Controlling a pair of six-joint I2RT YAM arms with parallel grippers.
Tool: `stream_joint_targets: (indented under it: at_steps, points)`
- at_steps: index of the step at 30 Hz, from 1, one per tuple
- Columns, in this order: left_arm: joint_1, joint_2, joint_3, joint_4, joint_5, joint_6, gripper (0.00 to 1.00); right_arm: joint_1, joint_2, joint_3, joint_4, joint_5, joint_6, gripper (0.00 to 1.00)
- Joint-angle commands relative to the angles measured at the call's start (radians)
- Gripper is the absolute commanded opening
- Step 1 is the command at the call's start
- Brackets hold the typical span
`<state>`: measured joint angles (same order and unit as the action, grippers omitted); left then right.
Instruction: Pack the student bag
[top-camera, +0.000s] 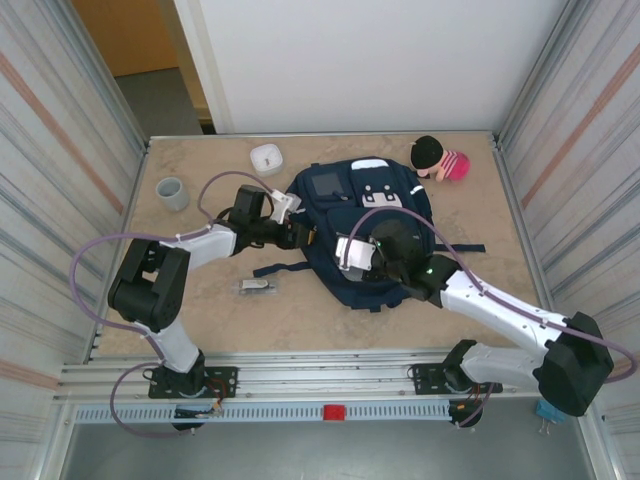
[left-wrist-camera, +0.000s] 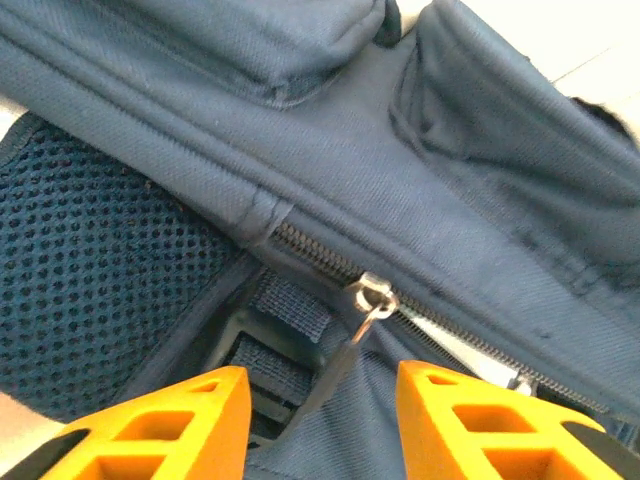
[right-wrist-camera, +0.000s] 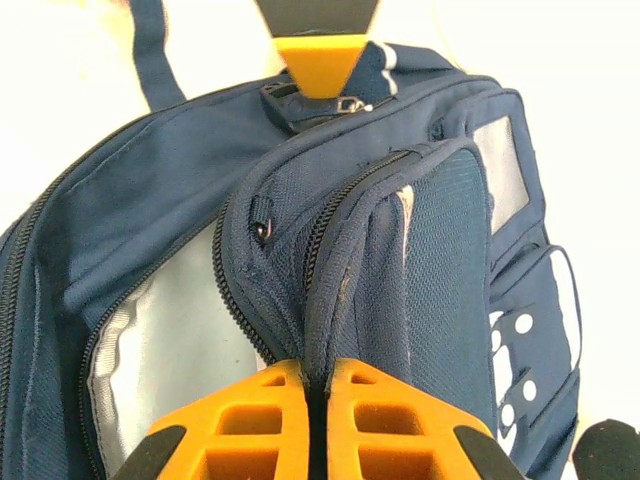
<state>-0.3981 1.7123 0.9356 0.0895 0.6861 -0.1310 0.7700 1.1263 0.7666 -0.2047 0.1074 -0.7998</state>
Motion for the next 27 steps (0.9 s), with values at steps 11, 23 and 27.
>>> stream_joint_targets:
  at_steps: [11,23,27]
  points:
    - [-0.021,0.037,0.01,0.061,0.144,0.18,0.58,-0.048,-0.045,0.101,-0.038,-0.089,-0.027,0.0]
    - [-0.027,0.098,0.037,0.121,0.129,0.201,0.23,-0.067,-0.05,0.108,-0.041,-0.109,0.002,0.0]
    - [-0.035,0.071,0.022,0.134,0.162,0.208,0.06,-0.084,-0.043,0.108,-0.042,-0.107,0.017,0.0]
